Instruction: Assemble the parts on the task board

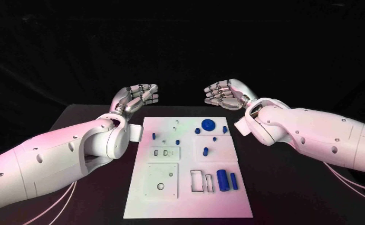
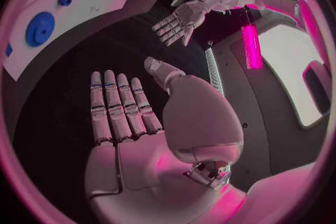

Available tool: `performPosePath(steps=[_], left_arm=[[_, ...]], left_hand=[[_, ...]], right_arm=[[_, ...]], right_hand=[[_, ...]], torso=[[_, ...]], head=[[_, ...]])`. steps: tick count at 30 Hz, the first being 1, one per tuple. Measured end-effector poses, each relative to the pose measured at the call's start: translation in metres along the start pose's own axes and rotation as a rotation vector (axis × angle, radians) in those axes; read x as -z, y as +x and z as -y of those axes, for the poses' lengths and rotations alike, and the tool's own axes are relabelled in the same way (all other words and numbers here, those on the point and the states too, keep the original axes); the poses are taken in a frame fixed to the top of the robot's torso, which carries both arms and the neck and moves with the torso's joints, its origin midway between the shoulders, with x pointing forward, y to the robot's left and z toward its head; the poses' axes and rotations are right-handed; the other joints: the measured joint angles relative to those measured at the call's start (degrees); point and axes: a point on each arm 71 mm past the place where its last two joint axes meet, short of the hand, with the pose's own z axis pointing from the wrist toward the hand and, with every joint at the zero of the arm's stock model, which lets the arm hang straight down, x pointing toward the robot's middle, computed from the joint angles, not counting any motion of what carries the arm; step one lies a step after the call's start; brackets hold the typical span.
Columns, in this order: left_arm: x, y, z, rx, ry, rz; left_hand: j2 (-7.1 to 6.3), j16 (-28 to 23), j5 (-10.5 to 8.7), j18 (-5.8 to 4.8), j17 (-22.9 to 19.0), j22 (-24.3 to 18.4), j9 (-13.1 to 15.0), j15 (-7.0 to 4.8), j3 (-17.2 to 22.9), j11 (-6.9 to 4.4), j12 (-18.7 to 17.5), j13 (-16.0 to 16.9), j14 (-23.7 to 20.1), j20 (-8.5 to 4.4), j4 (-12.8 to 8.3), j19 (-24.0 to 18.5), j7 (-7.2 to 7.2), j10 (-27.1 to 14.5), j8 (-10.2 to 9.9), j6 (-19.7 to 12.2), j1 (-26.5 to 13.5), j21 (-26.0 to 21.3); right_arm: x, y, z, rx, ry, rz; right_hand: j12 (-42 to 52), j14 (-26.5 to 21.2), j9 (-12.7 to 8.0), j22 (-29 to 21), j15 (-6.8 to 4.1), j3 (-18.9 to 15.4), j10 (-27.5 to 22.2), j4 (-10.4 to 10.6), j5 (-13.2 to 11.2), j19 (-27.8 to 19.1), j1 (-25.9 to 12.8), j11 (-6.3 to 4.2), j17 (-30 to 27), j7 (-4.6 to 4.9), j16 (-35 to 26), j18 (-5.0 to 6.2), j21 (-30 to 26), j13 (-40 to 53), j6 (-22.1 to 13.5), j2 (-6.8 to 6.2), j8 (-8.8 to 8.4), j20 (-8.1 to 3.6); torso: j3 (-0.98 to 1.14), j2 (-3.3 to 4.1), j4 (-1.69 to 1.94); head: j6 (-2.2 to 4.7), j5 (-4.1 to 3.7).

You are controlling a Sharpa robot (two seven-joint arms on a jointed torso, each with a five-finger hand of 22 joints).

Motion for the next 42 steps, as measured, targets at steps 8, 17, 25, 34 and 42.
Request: performPosePath(steps=[8, 17, 25, 34, 42], left_arm=[[0.011, 0.002, 0.012, -0.004, 0.01, -0.062], [0.025, 0.009, 0.024, 0.017, 0.011, -0.139], [0.033, 0.014, 0.032, 0.033, 0.013, -0.185], [0.036, 0.015, 0.038, 0.043, 0.014, -0.206], [0.038, 0.015, 0.041, 0.047, 0.013, -0.213]], left_hand=[[0.05, 1.16, 0.24, 0.29, 2.99, -0.46, 1.97, -1.34, -2.22, -0.82, 0.0, 0.29, 7.99, -1.14, -0.16, 6.42, 1.03, 8.25, 1.02, 5.26, 3.09, 0.81], [-0.54, 1.17, -1.65, 0.29, 5.65, -1.02, 3.65, -1.84, -5.98, -1.01, -1.66, 0.33, 10.55, -1.76, 0.03, 10.49, 1.1, 11.06, 1.25, 7.13, 4.6, 1.2], [-0.54, 1.16, -1.65, 0.28, 5.85, -1.02, 3.72, -1.84, -6.37, -1.01, -1.67, 0.32, 10.55, -1.86, -0.05, 11.0, 1.12, 11.05, 1.25, 7.15, 4.6, 1.42], [-0.87, 0.71, -1.65, 0.28, 6.42, -1.08, 3.96, -1.84, -7.48, -1.02, -1.88, 0.32, 10.55, -1.98, -0.04, 11.93, 1.12, 11.05, 1.17, 7.14, 4.27, 1.64], [-0.87, 0.59, -1.65, 0.28, 6.56, -1.07, 4.02, -1.84, -7.8, -1.03, -1.88, 0.26, 10.54, -1.88, -0.05, 12.24, 1.33, 10.59, 1.0, 6.93, 4.27, 1.64]], right_arm=[[-0.006, -0.004, -0.017, 0.235, -0.037, -0.096], [-0.005, 0.01, -0.03, 0.539, -0.063, -0.232], [-0.006, 0.019, -0.033, 0.722, -0.064, -0.27], [-0.008, 0.028, -0.028, 0.8, -0.044, -0.287], [-0.009, 0.029, -0.024, 0.833, -0.022, -0.29]], right_hand=[[-0.51, 7.03, 1.78, -0.08, -1.83, 0.33, 6.43, -1.12, 0.0, 6.03, -0.23, -1.58, 2.56, 1.23, 1.26, 0.87, 1.11, 0.3, 4.92, -1.04, 0.44, -1.26], [-2.25, 23.94, 7.71, 5.07, -7.92, 1.6, 16.94, -2.02, 0.44, 20.68, -1.23, -5.79, 15.8, -2.08, 11.43, 0.9, 10.72, 2.83, 10.83, -4.54, 1.57, -7.56], [-2.83, 26.71, 11.56, 16.06, -9.09, -0.12, 15.69, 1.28, 0.2, 22.31, -2.01, -6.13, 33.26, -2.34, 33.17, 0.89, 24.2, 6.28, 11.13, -6.88, -1.23, -9.42], [-2.83, 33.87, 13.46, 45.67, -8.7, 0.17, 13.59, 2.86, 2.0, 28.21, -0.14, -5.82, 53.13, -2.31, 59.44, -1.38, 49.81, 7.61, 11.16, -7.37, -3.03, -9.37], [-2.83, 34.54, 13.94, 56.22, -8.6, 1.81, 12.77, 2.64, 1.11, 32.35, 0.59, -5.6, 57.68, -2.13, 64.47, -2.29, 57.83, 7.68, 11.33, -7.23, -3.57, -9.21]], torso=[[-0.14, 1.68, 0.51], [-0.58, 3.81, 1.3], [-1.04, 5.29, 1.8], [-1.41, 6.26, 2.26], [-1.55, 6.81, 2.52]], head=[[-0.25, -0.5], [0.07, -1.48], [0.16, -2.0], [-0.08, -2.02], [-0.14, -2.06]])
